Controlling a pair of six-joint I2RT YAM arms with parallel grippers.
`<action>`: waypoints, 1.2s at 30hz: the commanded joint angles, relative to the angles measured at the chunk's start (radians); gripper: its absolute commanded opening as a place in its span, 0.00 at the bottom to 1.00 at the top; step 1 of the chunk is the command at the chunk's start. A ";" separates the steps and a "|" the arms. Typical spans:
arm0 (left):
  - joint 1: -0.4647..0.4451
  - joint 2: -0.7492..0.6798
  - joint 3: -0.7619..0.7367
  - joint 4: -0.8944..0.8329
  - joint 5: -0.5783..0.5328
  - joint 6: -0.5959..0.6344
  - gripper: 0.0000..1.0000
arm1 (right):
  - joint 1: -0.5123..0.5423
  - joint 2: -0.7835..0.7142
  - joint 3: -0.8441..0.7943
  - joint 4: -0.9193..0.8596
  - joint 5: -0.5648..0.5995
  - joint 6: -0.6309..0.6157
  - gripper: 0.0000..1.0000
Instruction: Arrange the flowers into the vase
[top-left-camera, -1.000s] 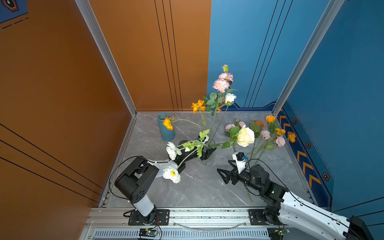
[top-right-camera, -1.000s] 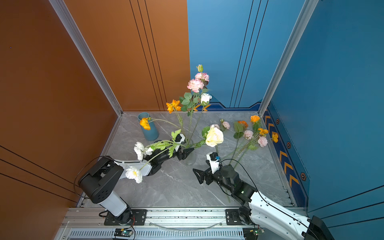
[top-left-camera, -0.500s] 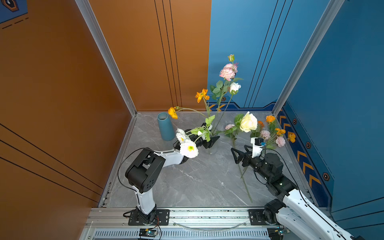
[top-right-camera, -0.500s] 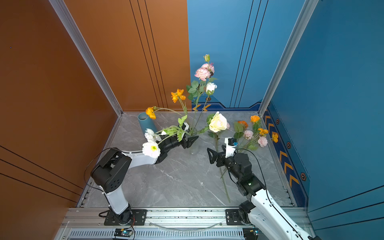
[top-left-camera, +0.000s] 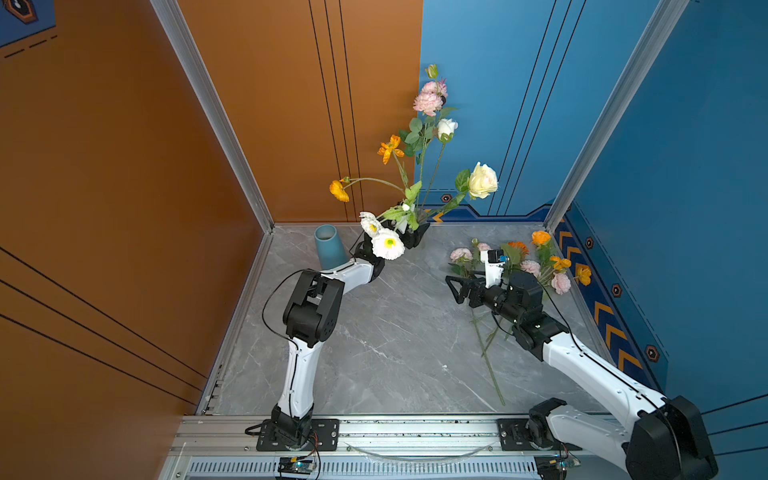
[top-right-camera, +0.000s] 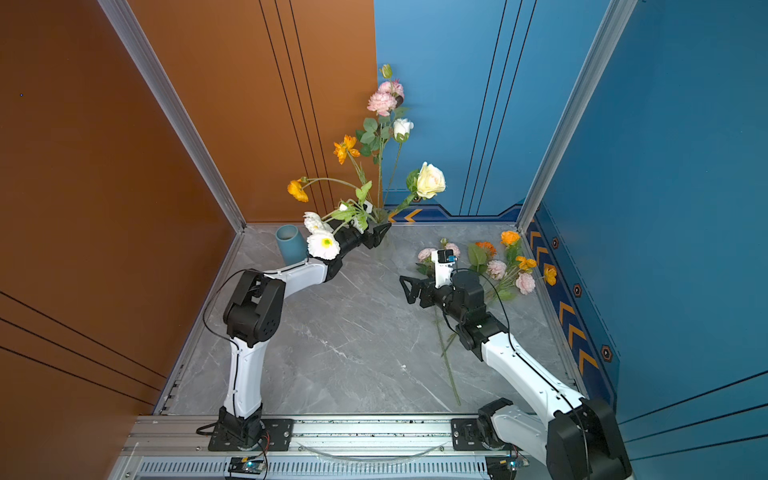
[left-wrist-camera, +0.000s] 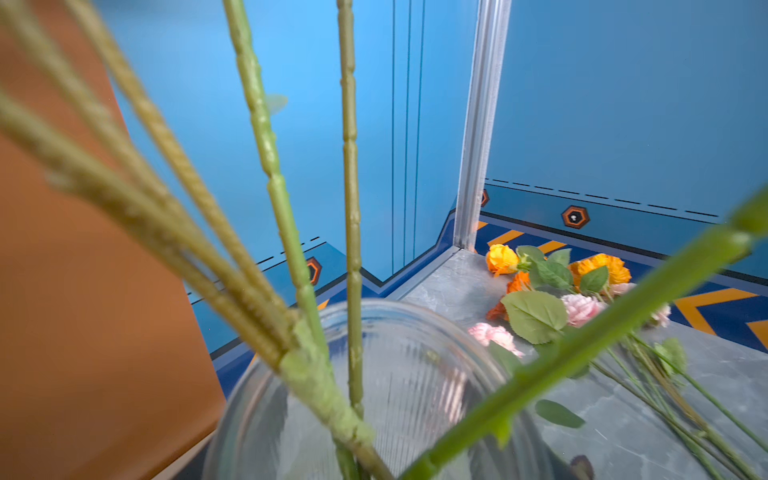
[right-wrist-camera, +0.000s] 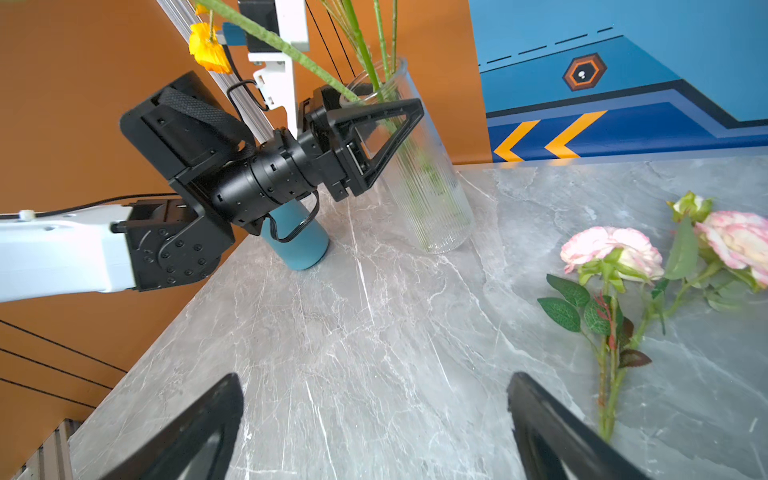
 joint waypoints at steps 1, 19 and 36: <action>0.029 0.030 0.139 0.038 0.030 -0.011 0.41 | -0.008 0.050 0.070 0.064 -0.042 -0.038 1.00; 0.050 0.197 0.321 -0.033 0.026 -0.002 0.42 | -0.008 0.137 0.069 0.091 -0.062 -0.019 1.00; 0.039 0.238 0.336 -0.080 0.021 0.024 0.85 | -0.010 0.140 0.041 0.096 -0.059 -0.012 1.00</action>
